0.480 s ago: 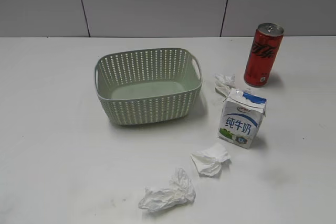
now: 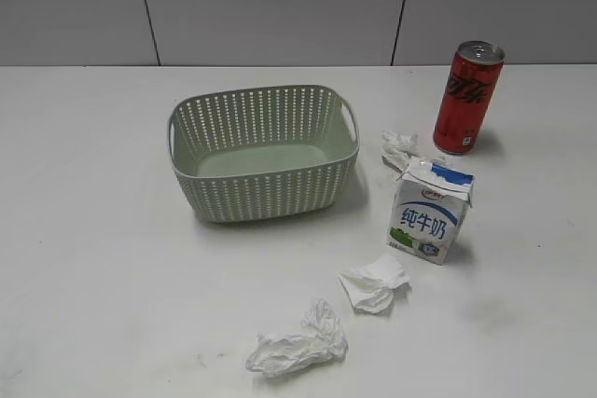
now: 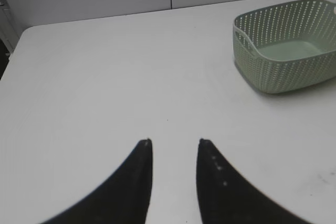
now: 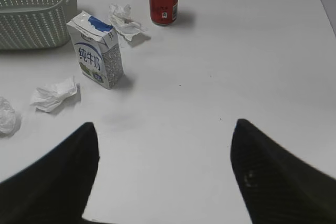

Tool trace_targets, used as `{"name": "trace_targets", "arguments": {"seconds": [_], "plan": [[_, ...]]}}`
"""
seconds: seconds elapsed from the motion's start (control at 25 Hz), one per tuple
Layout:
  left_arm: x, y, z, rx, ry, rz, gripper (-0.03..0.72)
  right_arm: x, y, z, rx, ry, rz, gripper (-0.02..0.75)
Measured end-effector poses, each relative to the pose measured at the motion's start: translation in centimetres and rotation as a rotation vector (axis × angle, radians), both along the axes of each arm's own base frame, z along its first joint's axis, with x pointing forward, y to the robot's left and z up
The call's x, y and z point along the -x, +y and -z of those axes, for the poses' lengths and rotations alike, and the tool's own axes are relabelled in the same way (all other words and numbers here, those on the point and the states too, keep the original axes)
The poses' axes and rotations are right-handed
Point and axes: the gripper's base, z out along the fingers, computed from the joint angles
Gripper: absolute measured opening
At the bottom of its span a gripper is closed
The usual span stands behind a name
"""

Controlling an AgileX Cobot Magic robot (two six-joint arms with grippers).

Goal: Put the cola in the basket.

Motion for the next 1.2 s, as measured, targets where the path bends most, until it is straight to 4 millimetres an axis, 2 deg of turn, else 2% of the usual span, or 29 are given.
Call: {"name": "trace_targets", "arguments": {"seconds": [0.16,0.4,0.84,1.04,1.2], "plan": [[0.0,0.0,0.0,0.0,0.0,0.0,0.232,-1.1,0.1,-1.1,-0.003,-0.008,0.005,0.59],[0.0,0.0,0.0,0.0,0.0,0.0,0.232,-5.8,0.7,-3.8,-0.006,0.014,0.019,0.59],[0.0,0.0,0.0,0.0,0.0,0.0,0.232,-18.2,2.6,-7.4,0.039,0.221,0.02,0.6],[0.0,0.0,0.0,0.0,0.0,0.0,0.232,-24.2,3.5,-7.1,0.074,0.324,0.005,0.658],[0.0,0.0,0.0,0.0,0.0,0.0,0.232,-28.4,4.1,-6.5,0.091,0.375,-0.003,0.665]]}}
